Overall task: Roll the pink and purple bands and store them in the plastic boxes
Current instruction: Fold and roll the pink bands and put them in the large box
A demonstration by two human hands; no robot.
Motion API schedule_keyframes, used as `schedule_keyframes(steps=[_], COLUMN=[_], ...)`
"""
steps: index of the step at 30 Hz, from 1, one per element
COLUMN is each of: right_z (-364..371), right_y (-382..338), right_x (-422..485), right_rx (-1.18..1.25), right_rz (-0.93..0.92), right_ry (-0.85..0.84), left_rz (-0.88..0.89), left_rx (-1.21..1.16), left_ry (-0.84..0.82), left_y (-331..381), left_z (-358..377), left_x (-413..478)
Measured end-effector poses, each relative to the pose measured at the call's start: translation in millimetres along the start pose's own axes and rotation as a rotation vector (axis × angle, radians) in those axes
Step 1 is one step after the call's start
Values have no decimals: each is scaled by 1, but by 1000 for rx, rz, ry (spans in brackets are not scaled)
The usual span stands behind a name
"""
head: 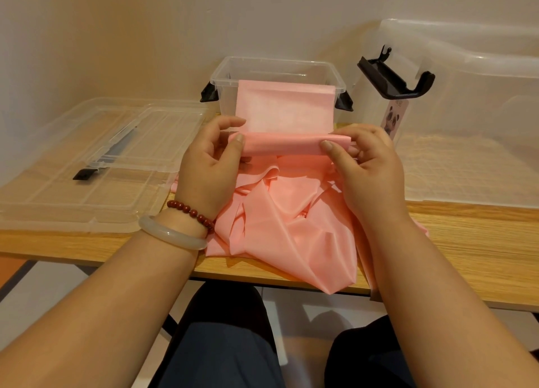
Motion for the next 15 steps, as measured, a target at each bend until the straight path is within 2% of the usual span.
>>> schedule_keyframes(steps=[7,12,15], right_z=[0,-2,-3], right_y=[-1,-2,-1], right_x=[-3,-4,-5], right_rx=[66,89,75], right_rz=[34,54,65], right_ry=[-7,-32,-60], left_rz=[-7,-7,-14], left_rx=[-12,-12,-13], left_ry=[31,-55,-44], left_y=[-1,0,1], left_z=[-2,-3,-2], left_x=[1,1,1])
Point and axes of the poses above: each hand's wrist, its own x-axis towards the middle knuckle, its own z-axis out of the palm, y = z × x, the point moved 2 cm from there along x, towards the middle knuckle, and after that the axes turned 2 degrees about -x, right-handed, at the moved point
